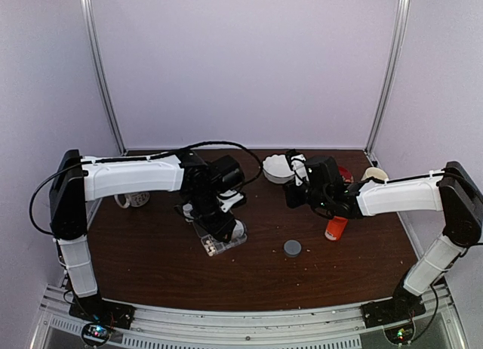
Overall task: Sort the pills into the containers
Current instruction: Pour the pill into the compartment of the pill container.
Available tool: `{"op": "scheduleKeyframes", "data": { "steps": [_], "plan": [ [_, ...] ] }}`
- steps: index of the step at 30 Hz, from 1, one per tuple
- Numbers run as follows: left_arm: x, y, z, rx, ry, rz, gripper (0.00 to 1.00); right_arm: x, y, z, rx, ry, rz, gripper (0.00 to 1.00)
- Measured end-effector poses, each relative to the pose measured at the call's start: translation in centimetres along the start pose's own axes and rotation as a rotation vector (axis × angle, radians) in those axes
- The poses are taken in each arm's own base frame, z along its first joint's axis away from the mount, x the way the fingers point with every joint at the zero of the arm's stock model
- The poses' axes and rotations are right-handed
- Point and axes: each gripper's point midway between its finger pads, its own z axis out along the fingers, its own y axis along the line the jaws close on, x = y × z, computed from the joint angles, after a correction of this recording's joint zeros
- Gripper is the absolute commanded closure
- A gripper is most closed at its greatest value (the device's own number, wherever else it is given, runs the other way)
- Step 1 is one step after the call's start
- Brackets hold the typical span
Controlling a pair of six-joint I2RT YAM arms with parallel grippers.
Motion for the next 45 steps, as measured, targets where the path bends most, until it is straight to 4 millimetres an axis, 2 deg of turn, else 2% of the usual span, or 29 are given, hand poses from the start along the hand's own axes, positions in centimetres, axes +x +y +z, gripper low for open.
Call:
{"op": "scheduleKeyframes", "data": {
  "steps": [31, 38, 45],
  "plan": [
    [0.0, -0.1, -0.1, 0.003, -0.001, -0.006, 1.00, -0.4, 0.1, 0.0, -0.003, -0.008, 0.001, 1.00],
    [-0.6, -0.3, -1.0, -0.001, -0.029, -0.003, 1.00, -0.3, 0.2, 0.1, -0.009, -0.004, 0.001, 1.00],
    [-0.1, -0.4, -0.7, -0.004, -0.016, -0.002, 1.00, -0.3, 0.3, 0.1, -0.011, -0.003, 0.001, 1.00]
  ]
}}
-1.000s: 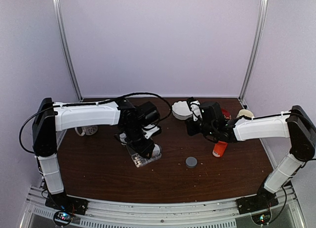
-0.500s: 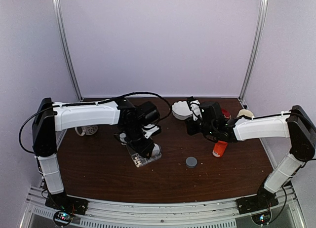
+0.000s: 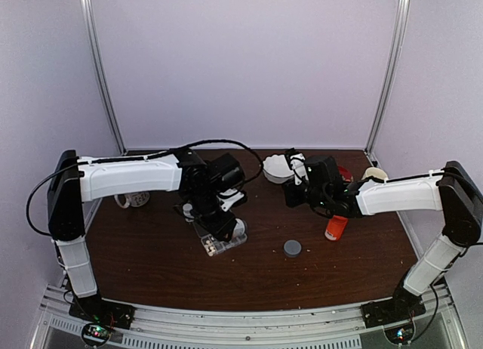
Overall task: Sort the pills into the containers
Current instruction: Pour the pill into the compartment of the pill container.
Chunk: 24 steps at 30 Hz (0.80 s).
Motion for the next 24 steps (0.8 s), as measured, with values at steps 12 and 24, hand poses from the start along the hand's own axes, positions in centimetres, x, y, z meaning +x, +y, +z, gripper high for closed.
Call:
{"op": "scheduleKeyframes", "data": {
  "steps": [12, 24],
  "plan": [
    [0.67, 0.03, 0.46, -0.006, 0.024, -0.007, 1.00, 0.00, 0.07, 0.00, -0.004, 0.000, 0.000, 1.00],
    [0.32, 0.07, 0.18, -0.020, 0.008, -0.005, 1.00, 0.04, 0.07, 0.01, -0.004, 0.002, -0.001, 1.00]
  ]
}}
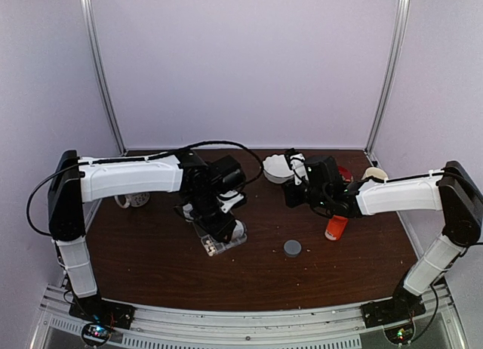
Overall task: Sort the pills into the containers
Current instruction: Pour the pill into the compartment of the pill container.
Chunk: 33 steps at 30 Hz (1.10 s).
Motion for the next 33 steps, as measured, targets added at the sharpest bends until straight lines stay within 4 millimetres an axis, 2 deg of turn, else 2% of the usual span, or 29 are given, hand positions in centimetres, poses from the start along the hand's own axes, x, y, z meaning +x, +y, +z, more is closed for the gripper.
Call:
{"op": "scheduleKeyframes", "data": {
  "steps": [15, 19, 22, 28, 33],
  "plan": [
    [0.8, 0.5, 0.4, -0.021, 0.011, -0.005, 1.00, 0.1, 0.4, 0.0, -0.022, 0.006, -0.002, 1.00],
    [1.2, 0.6, 0.7, -0.020, 0.008, -0.008, 1.00, 0.6, 2.1, 0.3, -0.115, 0.032, -0.009, 1.00],
    [1.2, 0.6, 1.0, -0.019, 0.003, -0.008, 1.00, 1.0, 4.2, 0.7, -0.225, 0.061, 0.006, 1.00],
    [0.7, 0.5, 1.1, -0.013, -0.022, -0.008, 1.00, 1.8, 6.7, 0.1, -0.365, 0.112, 0.160, 1.00],
    [0.5, 0.5, 1.2, -0.011, -0.033, -0.007, 1.00, 4.4, 7.9, -0.7, -0.444, 0.183, 0.315, 1.00]
  ]
}}
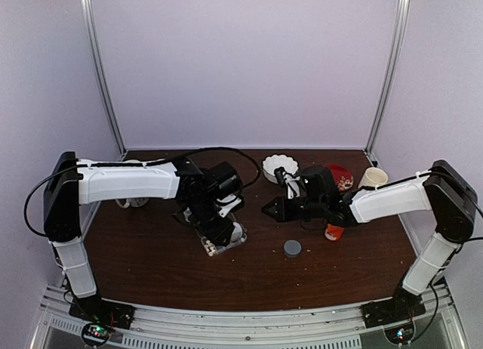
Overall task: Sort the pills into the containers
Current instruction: Pour the pill into the compartment of the pill container.
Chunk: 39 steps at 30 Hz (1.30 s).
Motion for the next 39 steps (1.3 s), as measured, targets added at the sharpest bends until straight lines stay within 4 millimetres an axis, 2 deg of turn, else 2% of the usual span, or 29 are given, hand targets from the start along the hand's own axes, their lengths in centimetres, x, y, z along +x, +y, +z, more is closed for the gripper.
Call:
{"op": "scheduleKeyframes", "data": {
  "steps": [12, 17, 25, 29, 32, 39],
  "plan": [
    [-0.1, 0.0, 0.0, 0.001, -0.004, 0.000, 1.00, 2.0, 2.5, 1.2, -0.099, 0.092, 0.087, 1.00],
    [-0.1, 0.0, 0.0, 0.001, -0.003, 0.000, 1.00, 2.2, 3.3, 2.4, -0.125, 0.132, 0.111, 1.00],
    [0.0, 0.1, 0.0, -0.004, -0.003, 0.000, 1.00, 1.9, 4.9, 3.2, -0.180, 0.153, 0.135, 1.00],
    [-0.1, 0.2, 0.0, -0.009, -0.005, 0.000, 1.00, 4.0, 5.4, 4.7, -0.195, 0.219, 0.145, 1.00],
    [-0.1, 0.2, 0.0, -0.012, -0.005, 0.000, 1.00, 5.1, 5.7, 4.7, -0.191, 0.253, 0.142, 1.00],
    [-0.1, 0.2, 0.0, -0.013, -0.006, 0.000, 1.00, 3.8, 5.8, 4.2, -0.196, 0.223, 0.144, 1.00]
  ]
}}
